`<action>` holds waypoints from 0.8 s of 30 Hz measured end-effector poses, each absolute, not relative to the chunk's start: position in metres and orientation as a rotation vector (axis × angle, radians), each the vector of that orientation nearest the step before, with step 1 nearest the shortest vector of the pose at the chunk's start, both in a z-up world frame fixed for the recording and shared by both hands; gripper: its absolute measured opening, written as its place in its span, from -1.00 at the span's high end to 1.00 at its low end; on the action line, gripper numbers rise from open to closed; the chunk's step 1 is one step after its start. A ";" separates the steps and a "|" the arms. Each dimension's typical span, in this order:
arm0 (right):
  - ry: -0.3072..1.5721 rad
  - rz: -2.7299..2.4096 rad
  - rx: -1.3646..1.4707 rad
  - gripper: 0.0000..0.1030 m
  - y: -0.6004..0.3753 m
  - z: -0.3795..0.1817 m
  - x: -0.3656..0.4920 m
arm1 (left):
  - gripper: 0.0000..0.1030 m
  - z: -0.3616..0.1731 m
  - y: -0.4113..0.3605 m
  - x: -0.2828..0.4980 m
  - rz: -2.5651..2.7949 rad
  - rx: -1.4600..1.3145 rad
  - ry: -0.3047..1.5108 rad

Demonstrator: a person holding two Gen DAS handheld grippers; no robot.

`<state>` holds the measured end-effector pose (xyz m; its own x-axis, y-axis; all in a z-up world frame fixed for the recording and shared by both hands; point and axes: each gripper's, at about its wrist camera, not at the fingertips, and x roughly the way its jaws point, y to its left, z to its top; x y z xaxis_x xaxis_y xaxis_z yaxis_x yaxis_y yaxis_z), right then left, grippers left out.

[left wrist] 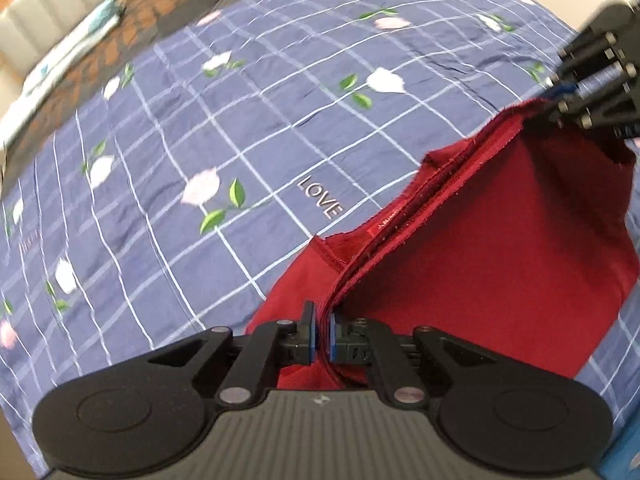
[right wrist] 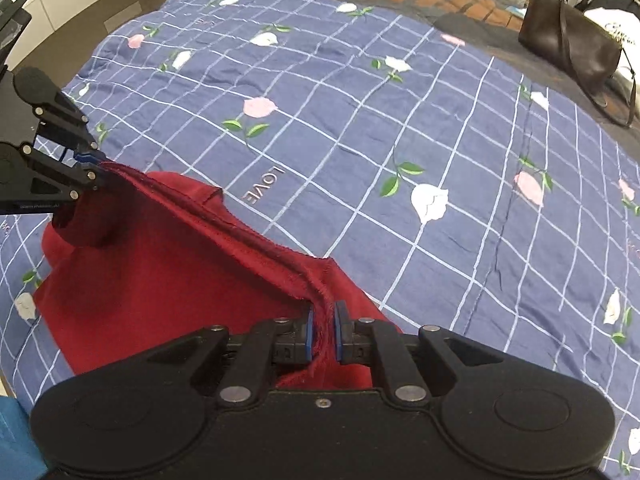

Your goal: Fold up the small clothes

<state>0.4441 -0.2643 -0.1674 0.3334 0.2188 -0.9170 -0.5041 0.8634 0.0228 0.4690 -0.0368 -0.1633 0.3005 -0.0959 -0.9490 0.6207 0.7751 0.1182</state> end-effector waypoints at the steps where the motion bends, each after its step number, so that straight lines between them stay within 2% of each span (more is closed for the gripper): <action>1: 1.147 0.476 -0.278 0.73 -0.265 -0.171 0.448 | 0.82 -0.166 -0.034 0.474 -0.489 0.491 1.197; 4: 1.159 0.449 -0.236 0.53 -0.270 -0.177 0.455 | 0.65 -0.173 -0.027 0.484 -0.446 0.408 1.244; 6: 1.160 0.427 -0.211 0.24 -0.275 -0.178 0.458 | 0.54 -0.176 -0.023 0.489 -0.422 0.366 1.262; 7: 1.159 0.417 -0.200 -0.02 -0.278 -0.178 0.459 | 0.51 -0.177 -0.022 0.491 -0.412 0.348 1.267; 8: 1.156 0.406 -0.191 -0.23 -0.281 -0.178 0.459 | 0.33 -0.179 -0.021 0.493 -0.400 0.340 1.269; 9: 1.152 0.395 -0.179 -0.30 -0.285 -0.178 0.458 | 0.08 -0.180 -0.021 0.495 -0.387 0.340 1.270; 11: 1.146 0.367 -0.142 -0.53 -0.293 -0.177 0.454 | -0.18 -0.181 -0.020 0.496 -0.360 0.340 1.262; 13: 1.136 0.346 -0.095 -0.67 -0.303 -0.175 0.446 | -0.35 -0.182 -0.019 0.496 -0.343 0.338 1.260; 15: 1.135 0.335 -0.066 -0.77 -0.308 -0.176 0.434 | -0.68 -0.182 -0.018 0.495 -0.322 0.334 1.255; 19: 1.160 0.354 -0.085 -0.89 -0.304 -0.183 0.399 | -0.78 -0.178 -0.009 0.491 -0.298 0.306 1.240; 24: 1.238 0.407 -0.192 -0.90 -0.281 -0.207 0.353 | -0.90 -0.168 0.006 0.489 -0.279 0.261 1.217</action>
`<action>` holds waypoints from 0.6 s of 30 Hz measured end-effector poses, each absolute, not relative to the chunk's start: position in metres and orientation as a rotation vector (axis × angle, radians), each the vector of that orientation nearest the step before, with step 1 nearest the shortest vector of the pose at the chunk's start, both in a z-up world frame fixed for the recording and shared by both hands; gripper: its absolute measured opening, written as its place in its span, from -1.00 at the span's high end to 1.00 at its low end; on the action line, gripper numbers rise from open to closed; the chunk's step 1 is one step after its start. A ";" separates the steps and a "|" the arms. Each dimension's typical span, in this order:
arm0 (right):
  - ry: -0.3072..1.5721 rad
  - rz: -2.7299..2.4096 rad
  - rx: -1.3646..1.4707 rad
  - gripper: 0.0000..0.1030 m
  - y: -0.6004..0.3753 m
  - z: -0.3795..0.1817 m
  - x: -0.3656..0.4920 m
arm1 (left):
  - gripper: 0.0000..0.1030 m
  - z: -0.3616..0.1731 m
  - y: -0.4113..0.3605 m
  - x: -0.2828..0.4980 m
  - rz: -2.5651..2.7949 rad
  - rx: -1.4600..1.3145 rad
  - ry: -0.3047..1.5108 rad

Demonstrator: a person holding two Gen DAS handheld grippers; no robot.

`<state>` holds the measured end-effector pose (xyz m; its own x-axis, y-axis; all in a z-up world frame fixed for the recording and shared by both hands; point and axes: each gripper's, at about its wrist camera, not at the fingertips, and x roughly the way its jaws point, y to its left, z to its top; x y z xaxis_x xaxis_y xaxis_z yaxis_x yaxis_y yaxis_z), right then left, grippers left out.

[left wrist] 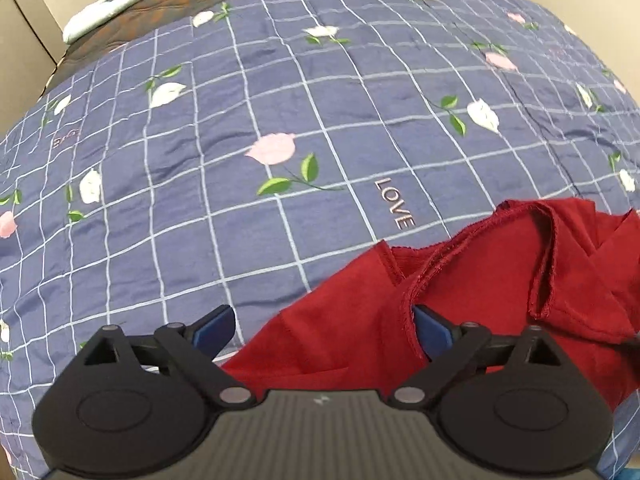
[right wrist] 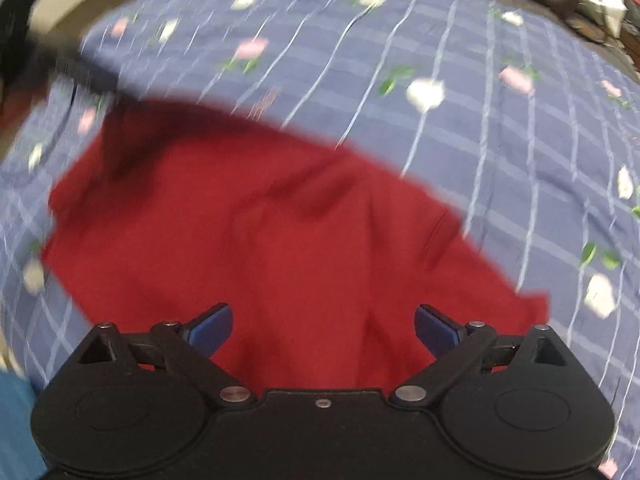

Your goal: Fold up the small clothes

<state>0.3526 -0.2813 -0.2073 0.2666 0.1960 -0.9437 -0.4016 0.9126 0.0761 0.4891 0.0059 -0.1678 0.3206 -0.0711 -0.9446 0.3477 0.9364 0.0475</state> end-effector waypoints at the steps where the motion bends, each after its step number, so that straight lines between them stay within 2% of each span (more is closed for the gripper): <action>1: 1.254 0.409 -0.218 -0.90 -0.277 -0.213 0.343 | -0.91 -0.165 0.010 0.488 -0.285 0.249 1.214; 8: 1.250 0.284 -0.352 -0.89 -0.275 -0.241 0.325 | -0.93 -0.153 0.033 0.484 -0.289 0.230 1.232; 18: 1.110 -0.088 -0.250 -0.91 -0.342 -0.214 0.359 | -0.94 -0.149 0.048 0.461 -0.216 0.173 1.204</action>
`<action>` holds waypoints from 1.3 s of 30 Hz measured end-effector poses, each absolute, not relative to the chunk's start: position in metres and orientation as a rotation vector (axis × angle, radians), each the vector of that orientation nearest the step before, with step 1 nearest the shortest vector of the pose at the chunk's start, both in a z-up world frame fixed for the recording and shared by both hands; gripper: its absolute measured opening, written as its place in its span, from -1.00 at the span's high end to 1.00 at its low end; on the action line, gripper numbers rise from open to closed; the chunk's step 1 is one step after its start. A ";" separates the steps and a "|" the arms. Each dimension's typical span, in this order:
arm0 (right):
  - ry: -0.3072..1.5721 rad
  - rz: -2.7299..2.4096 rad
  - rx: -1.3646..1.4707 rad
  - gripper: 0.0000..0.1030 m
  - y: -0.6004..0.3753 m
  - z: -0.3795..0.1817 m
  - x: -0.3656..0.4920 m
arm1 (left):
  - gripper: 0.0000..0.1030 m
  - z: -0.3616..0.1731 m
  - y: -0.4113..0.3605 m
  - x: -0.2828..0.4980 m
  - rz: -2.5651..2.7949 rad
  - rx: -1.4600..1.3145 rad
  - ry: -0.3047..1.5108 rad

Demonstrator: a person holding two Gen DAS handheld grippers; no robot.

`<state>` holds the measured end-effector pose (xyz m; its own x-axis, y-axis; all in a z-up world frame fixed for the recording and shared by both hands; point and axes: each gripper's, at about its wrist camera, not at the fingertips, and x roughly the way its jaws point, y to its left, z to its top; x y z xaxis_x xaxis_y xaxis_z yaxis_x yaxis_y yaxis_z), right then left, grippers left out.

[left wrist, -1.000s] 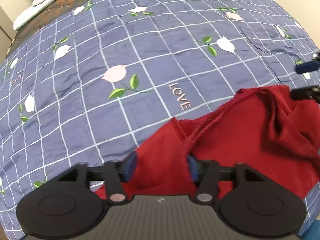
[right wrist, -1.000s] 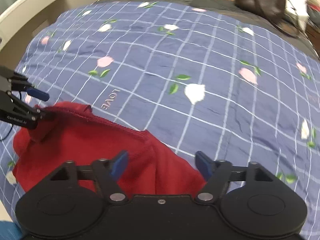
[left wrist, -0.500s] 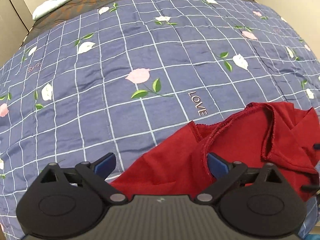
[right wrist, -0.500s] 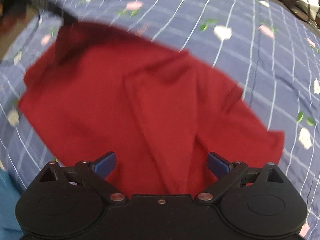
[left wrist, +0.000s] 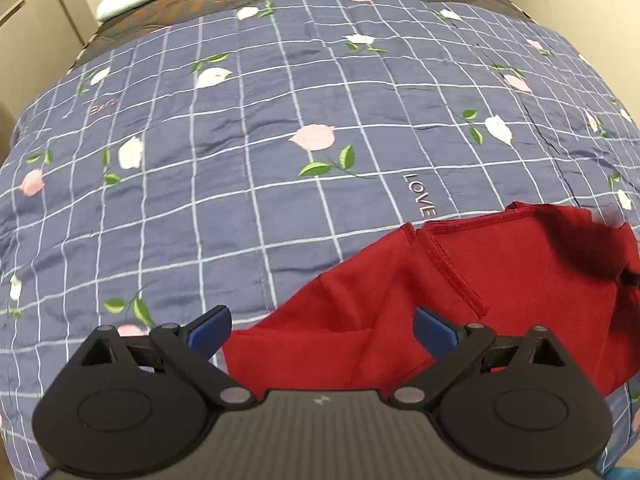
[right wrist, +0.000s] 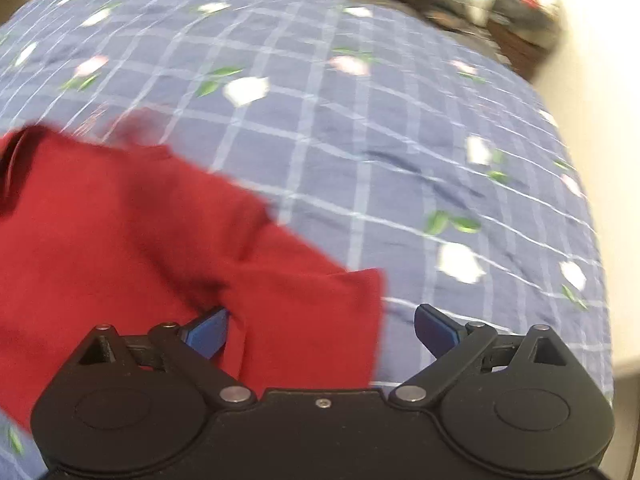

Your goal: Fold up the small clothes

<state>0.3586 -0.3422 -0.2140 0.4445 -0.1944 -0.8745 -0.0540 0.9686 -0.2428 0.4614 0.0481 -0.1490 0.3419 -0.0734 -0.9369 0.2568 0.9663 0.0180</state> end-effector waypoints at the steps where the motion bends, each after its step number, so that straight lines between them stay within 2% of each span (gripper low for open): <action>1: 1.105 -0.120 -0.231 -0.91 -0.351 -0.214 0.362 | -0.94 -0.149 0.050 0.458 -0.205 0.161 1.203; 6: 1.099 -0.233 -0.057 -0.92 -0.377 -0.206 0.355 | -0.94 -0.150 0.052 0.437 -0.199 0.096 1.195; 13: 1.123 -0.210 -0.042 -0.94 -0.366 -0.202 0.315 | -0.95 -0.189 0.001 0.413 -0.262 0.261 1.230; 19: 1.221 -0.155 -0.061 -0.95 -0.353 -0.213 0.275 | -0.95 -0.214 -0.030 0.419 -0.154 0.336 1.245; 31: 1.340 -0.147 -0.026 -0.98 -0.342 -0.234 0.231 | -0.95 -0.190 0.028 0.465 0.188 0.248 1.203; 39: 1.380 -0.197 -0.001 -0.99 -0.346 -0.238 0.219 | -0.96 -0.176 0.066 0.446 0.286 0.219 1.226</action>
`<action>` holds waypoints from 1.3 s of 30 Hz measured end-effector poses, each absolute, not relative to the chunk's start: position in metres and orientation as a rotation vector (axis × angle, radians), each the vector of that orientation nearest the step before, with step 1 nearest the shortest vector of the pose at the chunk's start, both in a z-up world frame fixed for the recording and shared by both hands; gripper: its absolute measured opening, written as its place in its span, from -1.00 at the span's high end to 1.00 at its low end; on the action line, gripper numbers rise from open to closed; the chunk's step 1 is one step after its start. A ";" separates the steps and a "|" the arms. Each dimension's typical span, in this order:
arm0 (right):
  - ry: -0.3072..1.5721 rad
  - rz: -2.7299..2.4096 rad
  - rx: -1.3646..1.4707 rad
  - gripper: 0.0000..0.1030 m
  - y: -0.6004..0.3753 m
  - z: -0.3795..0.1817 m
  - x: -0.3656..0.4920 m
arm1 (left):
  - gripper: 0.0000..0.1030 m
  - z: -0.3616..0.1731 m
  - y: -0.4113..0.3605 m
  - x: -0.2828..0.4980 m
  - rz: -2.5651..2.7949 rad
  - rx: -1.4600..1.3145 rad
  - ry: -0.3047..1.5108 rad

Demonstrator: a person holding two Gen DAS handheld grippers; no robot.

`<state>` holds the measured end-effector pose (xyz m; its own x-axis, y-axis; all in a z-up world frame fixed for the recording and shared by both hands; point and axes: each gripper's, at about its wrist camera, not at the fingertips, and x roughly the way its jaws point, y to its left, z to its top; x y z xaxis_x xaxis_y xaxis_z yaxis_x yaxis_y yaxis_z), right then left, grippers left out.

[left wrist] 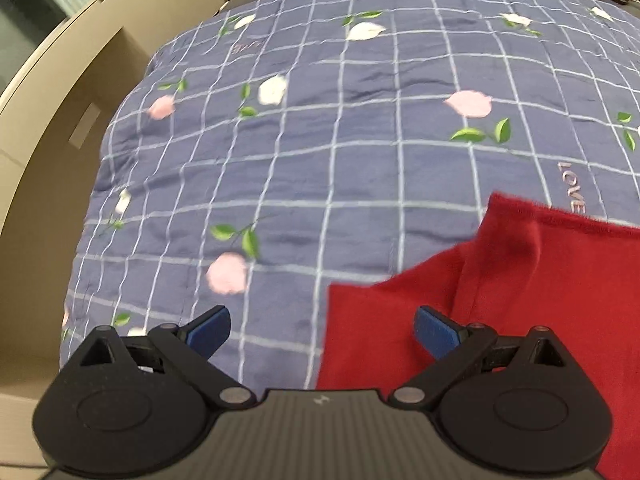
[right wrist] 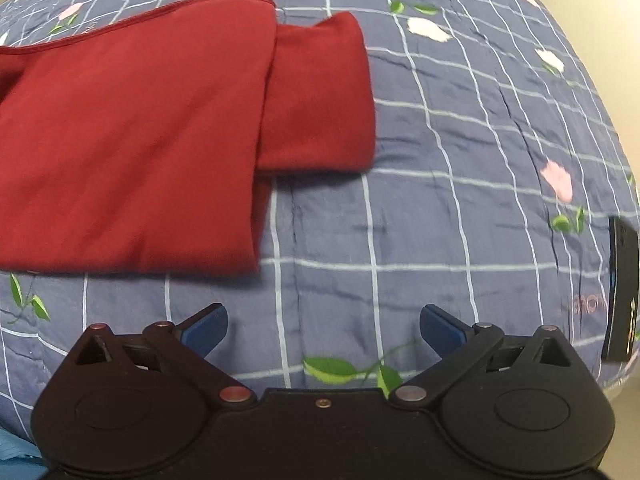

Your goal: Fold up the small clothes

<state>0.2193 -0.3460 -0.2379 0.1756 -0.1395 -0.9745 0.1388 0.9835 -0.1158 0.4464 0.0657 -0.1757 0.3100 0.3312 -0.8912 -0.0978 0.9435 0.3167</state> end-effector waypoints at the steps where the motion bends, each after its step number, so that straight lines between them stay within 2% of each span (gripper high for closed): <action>1: 1.387 -0.206 0.005 -0.99 -0.346 -0.238 0.218 | -0.97 -0.174 0.069 0.439 0.292 0.215 1.231; 9: 1.406 -0.291 0.049 -0.99 -0.340 -0.234 0.199 | -0.99 -0.175 0.072 0.377 0.260 0.155 1.296; 18: 1.372 -0.266 -0.090 -0.99 -0.315 -0.206 0.180 | -0.99 -0.191 0.059 0.316 0.194 0.094 1.367; 25: 1.382 -0.285 -0.088 -0.99 -0.298 -0.200 0.142 | -0.99 -0.187 0.054 0.298 0.140 0.118 1.319; 32: 1.406 -0.364 -0.085 -0.99 -0.290 -0.196 0.106 | -0.99 -0.203 0.063 0.289 0.110 0.111 1.352; 39: 1.405 -0.412 -0.141 -0.99 -0.286 -0.189 0.094 | -0.99 -0.194 0.082 0.276 0.099 -0.014 1.316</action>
<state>0.0937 -0.2860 -0.1892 0.1081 -0.3612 -0.9262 0.1960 0.9211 -0.3363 0.2757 0.0822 -0.1945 0.2484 0.0649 -0.9665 -0.0805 0.9957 0.0462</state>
